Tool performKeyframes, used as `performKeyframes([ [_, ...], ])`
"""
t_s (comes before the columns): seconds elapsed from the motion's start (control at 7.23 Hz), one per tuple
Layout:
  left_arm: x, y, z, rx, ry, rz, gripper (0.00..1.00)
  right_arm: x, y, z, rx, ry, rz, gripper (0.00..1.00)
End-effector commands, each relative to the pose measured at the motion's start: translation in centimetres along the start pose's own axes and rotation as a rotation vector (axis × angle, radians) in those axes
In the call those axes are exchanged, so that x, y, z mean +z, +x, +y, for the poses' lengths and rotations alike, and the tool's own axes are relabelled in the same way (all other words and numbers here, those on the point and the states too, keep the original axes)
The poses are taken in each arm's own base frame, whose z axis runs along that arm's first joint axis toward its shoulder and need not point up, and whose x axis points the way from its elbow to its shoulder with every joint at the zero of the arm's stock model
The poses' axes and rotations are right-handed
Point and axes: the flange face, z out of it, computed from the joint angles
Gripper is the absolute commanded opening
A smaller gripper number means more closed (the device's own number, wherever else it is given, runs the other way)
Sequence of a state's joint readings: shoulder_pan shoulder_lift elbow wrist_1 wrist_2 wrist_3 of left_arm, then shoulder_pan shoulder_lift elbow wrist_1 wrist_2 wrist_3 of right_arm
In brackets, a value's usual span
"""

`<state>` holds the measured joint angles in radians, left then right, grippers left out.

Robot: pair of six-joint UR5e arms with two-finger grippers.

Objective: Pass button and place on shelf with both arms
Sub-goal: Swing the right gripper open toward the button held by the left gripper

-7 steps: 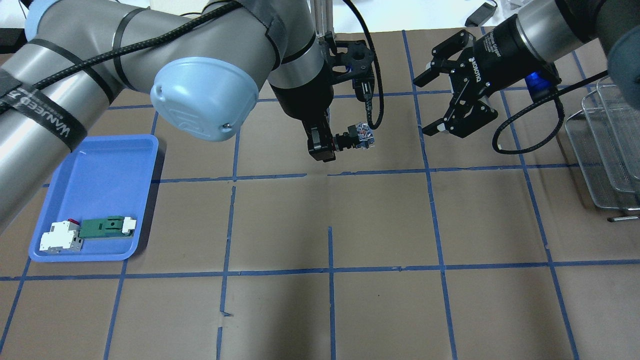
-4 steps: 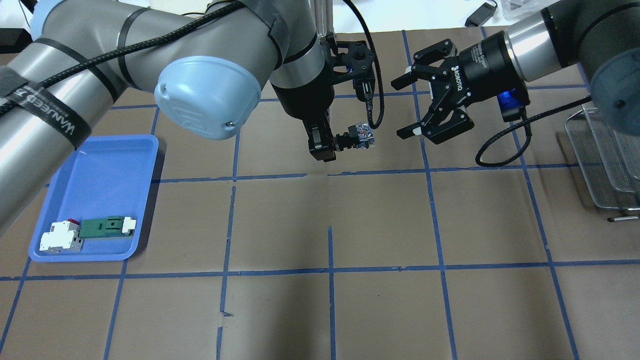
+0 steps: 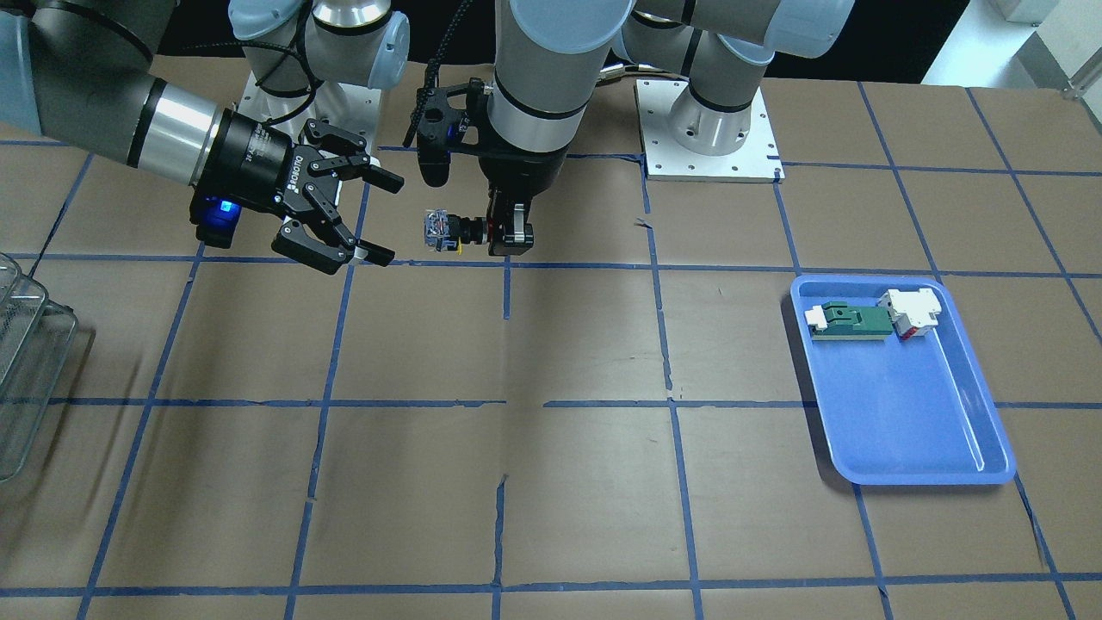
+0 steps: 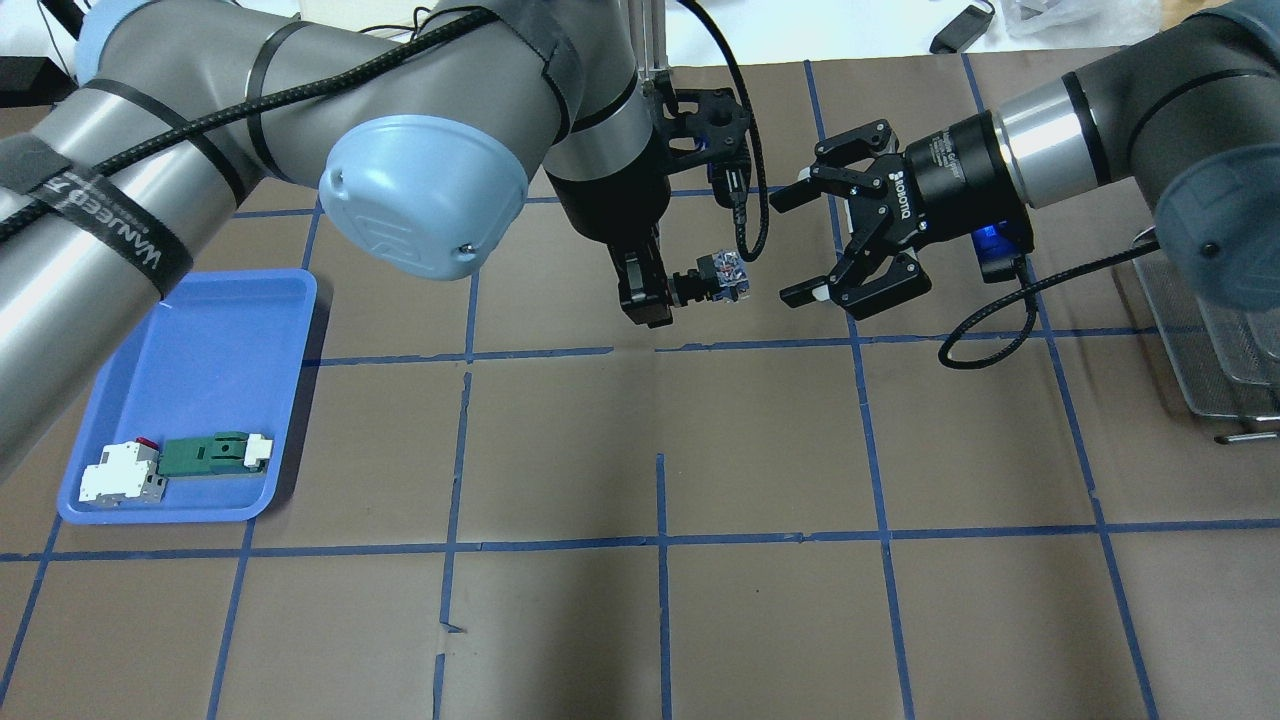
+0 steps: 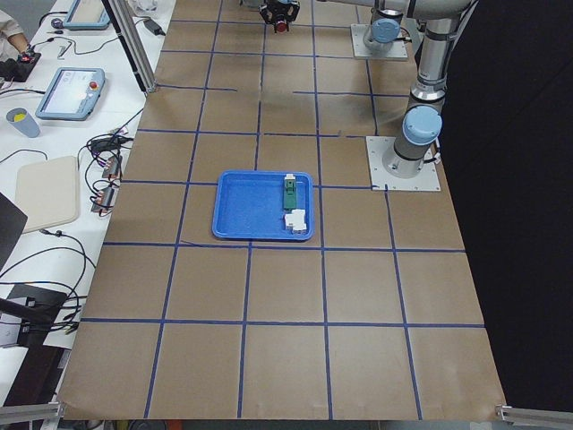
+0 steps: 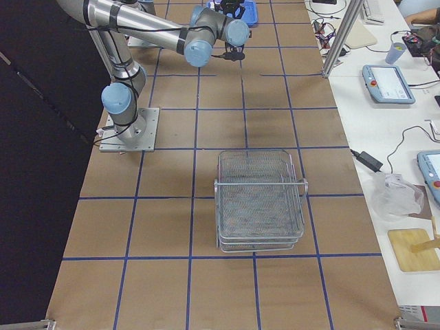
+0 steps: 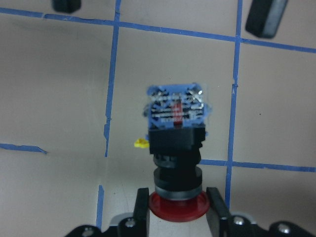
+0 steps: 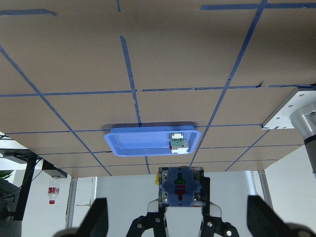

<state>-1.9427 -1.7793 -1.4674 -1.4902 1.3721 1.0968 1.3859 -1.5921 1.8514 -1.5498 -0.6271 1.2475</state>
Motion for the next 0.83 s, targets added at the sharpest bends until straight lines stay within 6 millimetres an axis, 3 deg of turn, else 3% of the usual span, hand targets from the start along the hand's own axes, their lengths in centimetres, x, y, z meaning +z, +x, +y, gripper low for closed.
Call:
performKeyframes([
  [0.0,0.2,-0.1,0.1,-0.015,-0.008,0.001,0.00,1.2,1.4,-0.8,-0.009,-0.010,0.015,1.00],
  [0.42,1.5,-1.0,-0.1,-0.082,-0.004,-0.001,0.00,1.5,1.8,-0.9,-0.013,-0.012,0.015,1.00],
  [0.69,1.3,-1.2,-0.2,-0.088,-0.003,-0.009,0.00,1.8,1.6,-1.2,-0.015,-0.015,0.019,1.00],
])
